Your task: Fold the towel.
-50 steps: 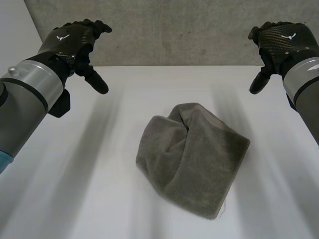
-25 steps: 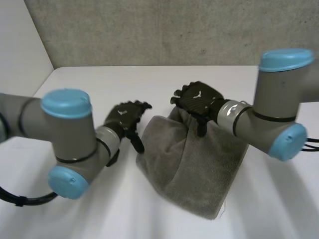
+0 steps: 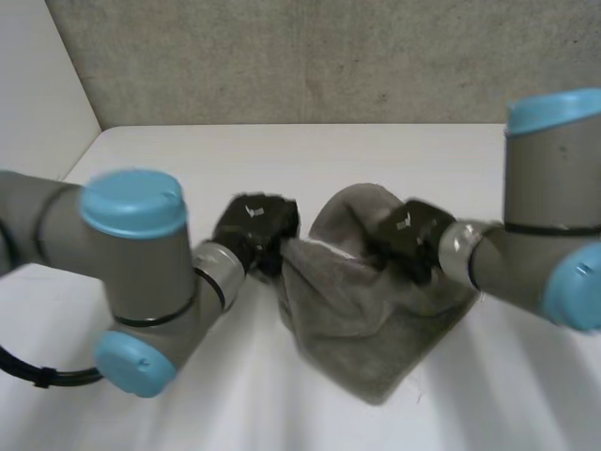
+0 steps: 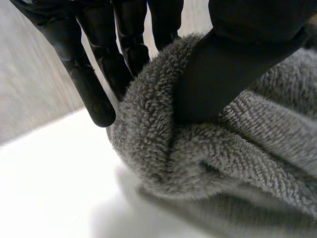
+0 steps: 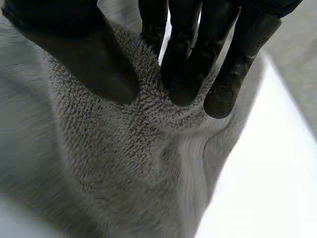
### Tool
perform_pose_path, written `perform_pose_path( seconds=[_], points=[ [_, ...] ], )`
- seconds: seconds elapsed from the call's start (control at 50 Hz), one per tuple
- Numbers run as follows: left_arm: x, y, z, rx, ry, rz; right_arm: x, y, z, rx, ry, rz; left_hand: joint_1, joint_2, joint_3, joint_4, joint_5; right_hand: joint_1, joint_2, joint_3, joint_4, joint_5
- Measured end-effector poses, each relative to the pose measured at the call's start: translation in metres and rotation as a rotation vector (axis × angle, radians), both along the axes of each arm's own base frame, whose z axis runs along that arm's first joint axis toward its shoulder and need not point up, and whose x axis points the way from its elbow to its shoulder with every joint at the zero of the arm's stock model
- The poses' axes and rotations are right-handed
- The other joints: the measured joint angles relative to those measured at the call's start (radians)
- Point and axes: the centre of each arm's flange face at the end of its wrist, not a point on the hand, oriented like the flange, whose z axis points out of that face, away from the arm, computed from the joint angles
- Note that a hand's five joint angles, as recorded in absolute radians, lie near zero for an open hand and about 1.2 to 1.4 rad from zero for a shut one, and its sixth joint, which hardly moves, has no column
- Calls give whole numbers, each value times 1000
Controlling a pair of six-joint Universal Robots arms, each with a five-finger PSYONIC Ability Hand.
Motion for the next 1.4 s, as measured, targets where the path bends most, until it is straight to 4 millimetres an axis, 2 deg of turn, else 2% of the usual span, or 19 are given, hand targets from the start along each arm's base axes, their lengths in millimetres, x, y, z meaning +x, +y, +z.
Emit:
perform_pose_path(
  seconds=[0.06,0.14,0.2,0.28,0.36,0.4,0.5,0.62,0.72,0.76,0.9,0.96,1.02,1.04,1.08,1.12,1.26,1.4],
  points=[
    [8,9,25,-45,24,-1,-19,37,-3,57,90,74,0,3,4,3,2,0,0,0,0,0],
    [18,23,36,-58,32,-7,-35,75,-8,143,163,161,0,5,6,6,7,0,9,1,0,0],
    [25,35,30,-36,10,-17,-43,97,-11,223,183,211,0,5,8,6,7,-35,-27,-37,-37,-34],
    [33,50,11,0,-55,-32,-46,110,-11,295,167,242,0,6,8,6,7,-514,-504,-530,-532,-518],
    [40,59,-6,17,-136,-49,-45,104,-5,294,119,221,0,6,8,7,7,-741,-713,-742,-760,-768],
    [45,63,-16,23,-190,-60,-43,91,5,268,56,169,0,6,8,7,7,-896,-876,-907,-914,-931],
    [54,71,-28,37,-262,-73,-37,62,27,209,-92,52,0,6,8,7,7,-913,-895,-931,-942,-962],
    [63,80,-26,35,-277,-73,-28,37,40,143,-212,-21,0,6,8,7,7,-913,-895,-931,-942,-962],
    [69,90,-18,23,-267,-73,-13,29,29,118,-216,-43,0,-1,4,-1,7,-913,-895,-931,-941,-961],
    [72,95,-17,24,-268,-76,-6,30,22,122,-205,-46,-35,-100,-95,-100,-57,-913,-895,-931,-941,-961],
    [77,108,-14,46,-284,-93,14,41,-7,182,-178,-55,-531,-580,-576,-581,-555,-886,-882,-915,-910,-881],
    [77,108,-11,48,-285,-95,20,47,-15,212,-185,-60,-725,-766,-762,-767,-744,-724,-724,-757,-756,-729],
    [75,104,-5,34,-274,-90,23,51,-19,229,-195,-65,-867,-916,-907,-911,-888,-478,-465,-502,-506,-484],
    [74,103,-3,30,-271,-88,23,51,-20,230,-198,-66,-871,-920,-915,-919,-896,-414,-398,-449,-453,-432],
    [71,96,4,10,-254,-76,22,52,-20,227,-205,-74,-926,-974,-970,-972,-947,-138,-125,-190,-187,-168],
    [70,90,9,-4,-241,-67,21,52,-19,218,-211,-80,-938,-987,-982,-986,-957,8,16,-37,-30,-12],
    [63,65,21,-46,-208,-33,7,45,-6,122,-240,-135,-972,-1020,-1015,-1020,-979,27,33,1,0,16],
    [47,35,25,-68,-190,-26,-30,25,5,19,-235,-254,-969,-1017,-1013,-1017,-980,27,33,0,0,16]
  ],
)
